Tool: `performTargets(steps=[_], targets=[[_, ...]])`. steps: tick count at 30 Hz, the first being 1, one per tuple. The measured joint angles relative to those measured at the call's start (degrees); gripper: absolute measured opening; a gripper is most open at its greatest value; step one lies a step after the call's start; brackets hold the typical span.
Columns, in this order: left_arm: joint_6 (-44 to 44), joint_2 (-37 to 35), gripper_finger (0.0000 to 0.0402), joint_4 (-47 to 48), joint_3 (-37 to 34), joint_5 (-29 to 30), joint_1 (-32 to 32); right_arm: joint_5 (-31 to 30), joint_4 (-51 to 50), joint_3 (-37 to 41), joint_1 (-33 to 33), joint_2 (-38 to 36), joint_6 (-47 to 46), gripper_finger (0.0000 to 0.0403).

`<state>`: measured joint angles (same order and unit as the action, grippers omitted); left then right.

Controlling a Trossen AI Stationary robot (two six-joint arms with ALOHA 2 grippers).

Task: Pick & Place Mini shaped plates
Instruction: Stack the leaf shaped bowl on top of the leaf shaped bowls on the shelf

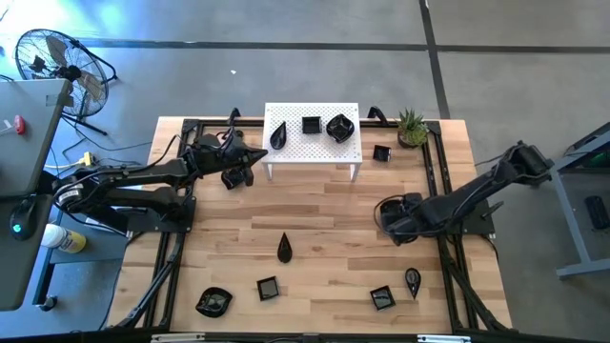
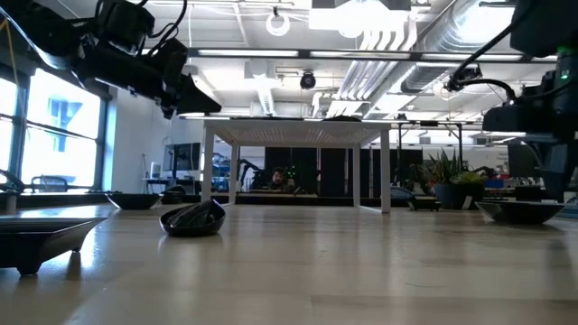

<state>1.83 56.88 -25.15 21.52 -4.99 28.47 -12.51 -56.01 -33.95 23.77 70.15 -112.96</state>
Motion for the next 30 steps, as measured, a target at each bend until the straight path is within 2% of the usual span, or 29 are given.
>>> performTargets(steps=[9,18,25,30], targets=[[0.00,0.00,0.0001,0.00,0.00,0.00,0.00,-6.01,1.98,0.00,-4.79,0.00,3.46,0.0134],[0.00,0.00,0.0001,0.00,0.02,0.00,0.00,-3.12,-2.03,0.05,-4.97,0.07,0.73,0.0133],[0.00,0.00,0.0001,0.00,0.02,0.00,0.00,-3.51,11.14,6.09,-4.48,0.09,-0.16,0.0133],[0.00,0.00,0.0001,0.00,0.02,0.01,0.00,-5.81,15.13,7.67,-4.81,0.04,0.93,0.0132]])
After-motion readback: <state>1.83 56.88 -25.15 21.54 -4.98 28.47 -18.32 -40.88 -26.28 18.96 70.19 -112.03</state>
